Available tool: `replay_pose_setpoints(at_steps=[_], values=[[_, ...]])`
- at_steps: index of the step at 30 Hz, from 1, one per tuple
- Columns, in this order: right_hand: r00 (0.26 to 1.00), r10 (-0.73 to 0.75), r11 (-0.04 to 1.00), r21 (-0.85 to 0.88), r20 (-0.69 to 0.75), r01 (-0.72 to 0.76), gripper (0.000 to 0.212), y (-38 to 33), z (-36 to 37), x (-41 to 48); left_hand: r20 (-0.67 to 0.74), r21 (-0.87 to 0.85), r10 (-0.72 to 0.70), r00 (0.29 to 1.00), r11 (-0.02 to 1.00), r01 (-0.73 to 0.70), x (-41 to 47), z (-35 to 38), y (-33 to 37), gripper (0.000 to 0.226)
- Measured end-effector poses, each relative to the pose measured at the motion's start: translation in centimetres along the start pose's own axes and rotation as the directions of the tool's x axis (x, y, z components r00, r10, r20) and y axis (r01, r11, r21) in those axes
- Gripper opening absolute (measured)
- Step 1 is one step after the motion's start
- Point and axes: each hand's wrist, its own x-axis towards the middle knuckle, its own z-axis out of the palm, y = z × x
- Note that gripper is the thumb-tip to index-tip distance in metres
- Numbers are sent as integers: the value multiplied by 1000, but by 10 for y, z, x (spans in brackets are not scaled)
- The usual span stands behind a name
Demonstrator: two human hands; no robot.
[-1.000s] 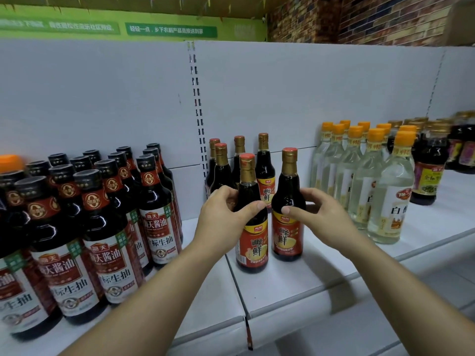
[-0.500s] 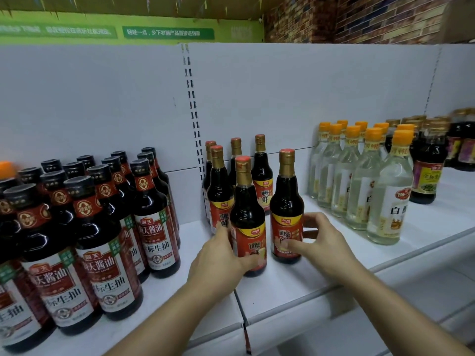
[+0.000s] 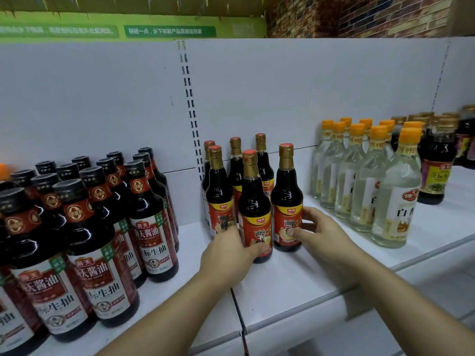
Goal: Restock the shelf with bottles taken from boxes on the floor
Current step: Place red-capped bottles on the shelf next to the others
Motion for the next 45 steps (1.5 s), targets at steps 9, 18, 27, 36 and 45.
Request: replay_pose_setpoints(at_steps=[9,18,27,36,45], values=[[996,-32,998,-45,87,36,63,1,-3,31,-28,368,-17,999,929,27,25,6,18,61],[999,12,999,-34,48,-11,63,9,6,60,25,438,-43,999,899,27,44,8,22,47],[997,6,997,-78,75,0,62,8,14,76,-21,361,-63,998,930,66,48,9,21,42],[992,-30,995,-92,119,42,80,21,11,85,-10,316,-56,998,947,56,50,8,24,45],[995,87,973,-218,39,-76,77,5,21,71,-44,325,-84,995,941,94,54,15,16,52]])
